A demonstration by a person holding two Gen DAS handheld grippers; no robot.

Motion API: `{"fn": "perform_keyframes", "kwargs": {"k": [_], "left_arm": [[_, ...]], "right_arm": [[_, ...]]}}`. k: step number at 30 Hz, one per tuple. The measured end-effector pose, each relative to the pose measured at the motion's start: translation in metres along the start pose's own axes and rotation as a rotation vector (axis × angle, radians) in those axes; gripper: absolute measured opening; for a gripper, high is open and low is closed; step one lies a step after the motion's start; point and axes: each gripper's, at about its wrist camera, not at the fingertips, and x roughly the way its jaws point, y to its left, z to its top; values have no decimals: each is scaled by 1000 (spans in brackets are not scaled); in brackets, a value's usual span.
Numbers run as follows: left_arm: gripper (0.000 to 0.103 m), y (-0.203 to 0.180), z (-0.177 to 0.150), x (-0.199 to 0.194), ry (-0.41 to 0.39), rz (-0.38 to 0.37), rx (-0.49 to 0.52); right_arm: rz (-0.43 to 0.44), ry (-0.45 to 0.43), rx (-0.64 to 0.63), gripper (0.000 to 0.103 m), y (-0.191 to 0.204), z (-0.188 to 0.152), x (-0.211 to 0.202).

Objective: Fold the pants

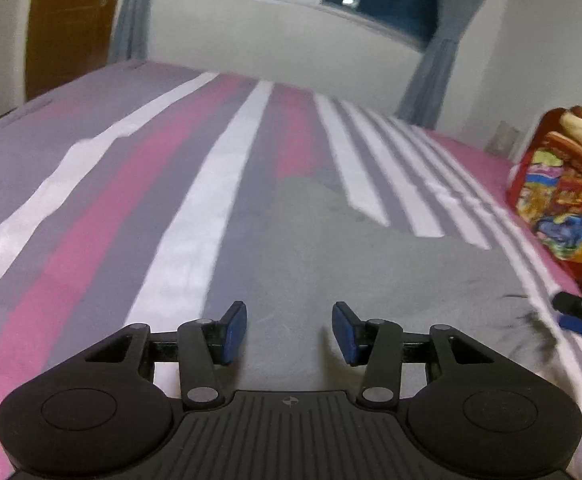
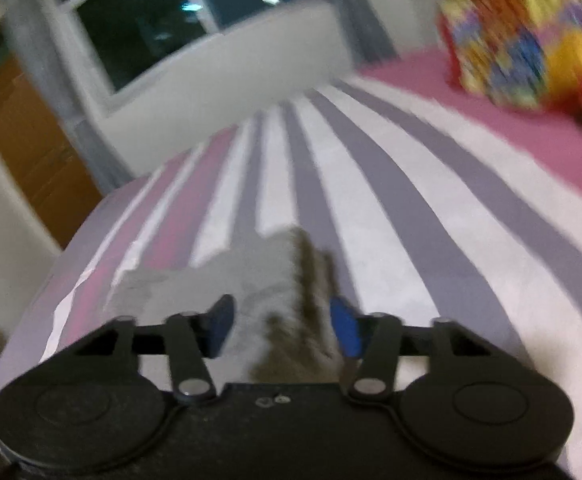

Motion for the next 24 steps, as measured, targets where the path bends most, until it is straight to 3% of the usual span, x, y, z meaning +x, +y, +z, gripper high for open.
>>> {"fn": "perform_keyframes", "kwargs": {"k": [3,5,9,16,20,24], "left_arm": [[47,-13,-4,2,39,-20,43],[47,-21,-13,9,85,-11,76],[47,-28,-23,16,135,11,109],[48,-32,-18,20,163,18,81],[82,-39,-15,20,177,-6,85],[83,-49,-16,11,160,16,118]], "right_arm": [[54,20,-97,43,29,-5,2],[39,49,-140,41,37,-15,10],[-36,143,-144,35,23,-35,28],[-41,168,-130,33,17,-30,39],[-18,142,-101,39,25,-24,17],[-2,104,-87,50,29,-24,-1]]}}
